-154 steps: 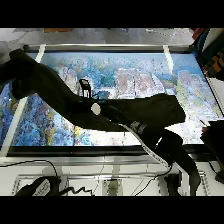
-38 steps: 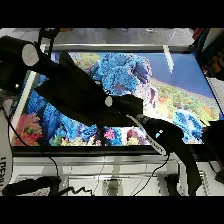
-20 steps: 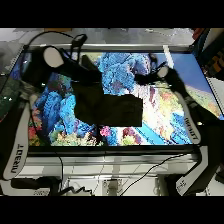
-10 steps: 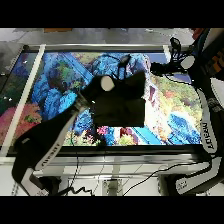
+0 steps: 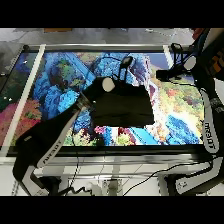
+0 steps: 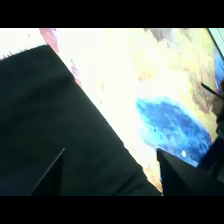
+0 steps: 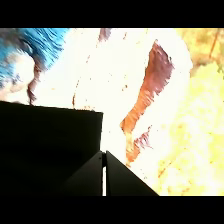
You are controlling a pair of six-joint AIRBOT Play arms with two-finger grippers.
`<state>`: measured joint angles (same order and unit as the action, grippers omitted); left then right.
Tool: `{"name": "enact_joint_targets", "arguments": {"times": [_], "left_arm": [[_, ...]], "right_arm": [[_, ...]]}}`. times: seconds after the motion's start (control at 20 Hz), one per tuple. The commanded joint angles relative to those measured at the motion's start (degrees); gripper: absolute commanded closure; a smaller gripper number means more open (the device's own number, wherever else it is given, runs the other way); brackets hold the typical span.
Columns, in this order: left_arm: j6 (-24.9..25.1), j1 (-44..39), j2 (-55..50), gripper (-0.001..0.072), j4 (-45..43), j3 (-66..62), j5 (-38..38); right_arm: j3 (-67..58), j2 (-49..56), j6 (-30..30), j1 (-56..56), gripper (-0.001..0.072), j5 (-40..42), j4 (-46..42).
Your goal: Fold the clothes and pants, and hang the long-sleeved shirts on hangers.
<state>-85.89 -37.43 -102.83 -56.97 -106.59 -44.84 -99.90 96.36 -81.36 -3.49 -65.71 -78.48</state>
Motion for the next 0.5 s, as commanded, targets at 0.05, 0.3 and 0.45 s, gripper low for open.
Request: {"name": "enact_joint_targets", "arguments": {"times": [0.05, 0.3, 0.45], "left_arm": [[2.86, 7.21, 4.83, 0.0152, -0.02, -0.07, -2.01], [10.14, 14.75, 10.99, 0.0156, 0.0, -0.04, -6.01], [10.14, 16.48, 12.41, 0.0155, -0.02, -0.04, -6.01]], "right_arm": [[8.74, 0.07, 6.1, -7.78, 0.0681, -7.76, 3.28], [31.69, -0.63, 25.44, -16.65, 0.068, -5.79, 43.04], [39.12, -0.61, 24.37, -16.06, 0.0079, 3.54, 51.71]]}}
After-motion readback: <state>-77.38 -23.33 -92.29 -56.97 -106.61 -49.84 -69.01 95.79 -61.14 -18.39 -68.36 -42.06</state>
